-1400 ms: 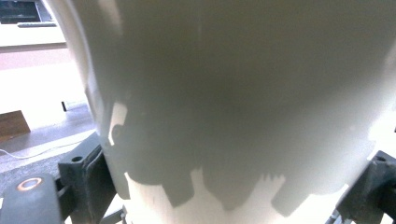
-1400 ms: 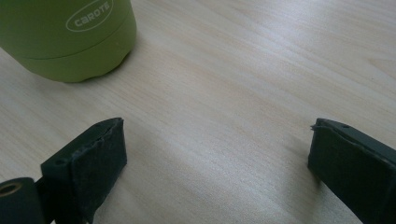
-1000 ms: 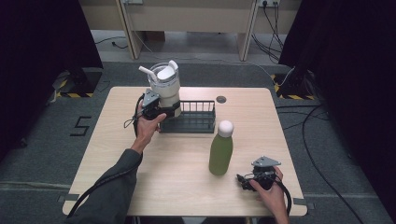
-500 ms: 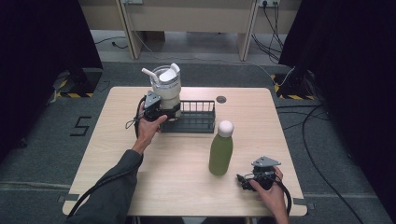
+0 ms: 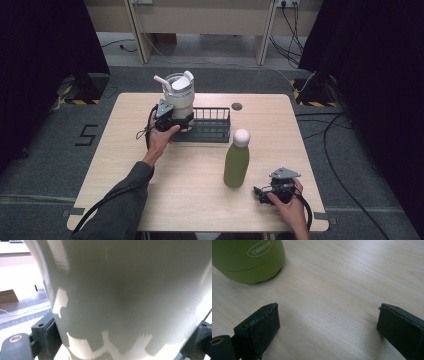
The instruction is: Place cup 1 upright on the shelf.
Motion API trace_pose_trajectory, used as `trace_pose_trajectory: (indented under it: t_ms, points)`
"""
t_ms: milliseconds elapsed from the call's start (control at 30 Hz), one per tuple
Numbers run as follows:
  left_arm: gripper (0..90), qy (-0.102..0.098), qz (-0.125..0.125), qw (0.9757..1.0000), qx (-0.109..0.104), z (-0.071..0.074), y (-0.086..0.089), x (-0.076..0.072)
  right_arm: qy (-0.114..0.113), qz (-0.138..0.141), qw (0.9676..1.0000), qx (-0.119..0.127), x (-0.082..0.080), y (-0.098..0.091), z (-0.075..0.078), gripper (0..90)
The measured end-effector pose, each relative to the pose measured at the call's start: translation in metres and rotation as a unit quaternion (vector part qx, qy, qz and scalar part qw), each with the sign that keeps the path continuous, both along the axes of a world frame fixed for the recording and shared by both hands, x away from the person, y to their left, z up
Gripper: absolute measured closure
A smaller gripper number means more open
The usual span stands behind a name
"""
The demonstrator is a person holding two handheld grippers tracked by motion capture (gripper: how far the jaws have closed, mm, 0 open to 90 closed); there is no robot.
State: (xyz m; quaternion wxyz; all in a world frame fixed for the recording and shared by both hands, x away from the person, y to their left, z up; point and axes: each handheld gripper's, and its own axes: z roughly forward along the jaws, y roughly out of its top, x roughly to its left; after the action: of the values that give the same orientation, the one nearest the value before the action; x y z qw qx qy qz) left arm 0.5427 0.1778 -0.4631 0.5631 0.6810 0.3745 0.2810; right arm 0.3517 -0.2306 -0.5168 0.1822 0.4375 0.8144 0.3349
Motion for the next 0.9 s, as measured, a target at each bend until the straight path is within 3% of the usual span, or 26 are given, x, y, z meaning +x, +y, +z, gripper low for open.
trace_pose_trajectory:
  t_ms: [33,67,100,333,367,467,500,533,600,633,667,700,733,767,800,833,900]
  points:
    - [10.4,-0.001,0.004,0.9998,-0.018,-0.0016,-0.0027,0.0002,-0.001,0.001,1.0,-0.001,0.0002,-0.0002,0.0,4.8]
    - [10.4,-0.001,0.005,0.9999,-0.015,-0.0028,-0.0026,0.0003,-0.002,0.002,1.0,-0.001,0.0003,-0.0003,0.0,4.8]
    - [10.4,0.002,0.002,1.0,0.003,-0.0037,-0.0003,0.0002,0.0,-0.001,1.0,0.0,-0.0001,0.0001,0.0,4.8]
    - [10.3,-0.001,0.003,1.0,0.003,-0.0052,-0.0007,-0.0005,-0.001,0.001,1.0,0.0,0.0,0.0,-0.0001,4.7]
    - [10.3,-0.013,0.001,0.9997,0.02,-0.0043,0.0012,0.001,-0.001,0.0,1.0,0.0,0.0,0.0001,-0.0001,4.7]
    - [10.2,-0.02,-0.001,0.9994,0.029,-0.0042,0.0022,0.0018,0.0,0.0,1.0,0.0,0.0,0.0,0.0,4.7]
    - [10.2,-0.033,-0.009,0.9984,0.045,-0.0037,0.005,0.0043,0.0,0.0,1.0,0.0,0.0,0.0,0.0,4.7]
    - [10.2,-0.005,0.004,1.0,-0.001,-0.0065,-0.0007,-0.0005,-0.001,0.001,1.0,0.0,0.0,0.0,-0.0001,4.7]
    - [10.1,-0.006,0.004,1.0,-0.001,-0.0068,-0.0007,-0.0007,0.0,0.0,1.0,0.0,-0.0001,0.0001,0.0,4.7]
    - [10.1,-0.024,-0.001,0.9994,0.025,-0.0059,0.0023,0.0016,-0.001,0.001,1.0,0.0,0.0001,0.0,-0.0002,4.7]
    - [10.1,-0.024,-0.001,0.9994,0.025,-0.0059,0.0023,0.0016,-0.001,0.001,1.0,0.0,0.0001,0.0,-0.0002,4.7]
    - [10.0,-0.045,-0.013,0.9976,0.051,-0.0048,0.0065,0.0053,0.0,0.0,1.0,0.0,0.0,0.0001,0.0,4.7]
    - [9.9,-0.051,-0.015,0.9971,0.055,-0.0048,0.0073,0.0058,-0.002,0.002,1.0,-0.001,0.0003,-0.0002,-0.0001,4.7]
    - [9.9,-0.043,-0.005,0.9982,0.041,-0.006,0.0057,0.0032,-0.002,0.002,1.0,-0.001,0.0003,-0.0002,-0.0002,4.7]
    - [9.9,-0.043,-0.005,0.9982,0.041,-0.006,0.0057,0.0032,-0.002,0.001,1.0,-0.001,0.0003,-0.0002,-0.0001,4.7]
    - [9.9,-0.031,0.0,0.9994,0.018,-0.0077,0.0028,0.0006,-0.002,0.001,1.0,-0.001,0.0003,-0.0002,-0.0001,4.7]
    - [9.5,-0.035,0.001,0.9992,0.019,-0.0075,0.0028,0.0001,-0.001,0.0,1.0,0.0,0.0,0.0,-0.0001,4.7]
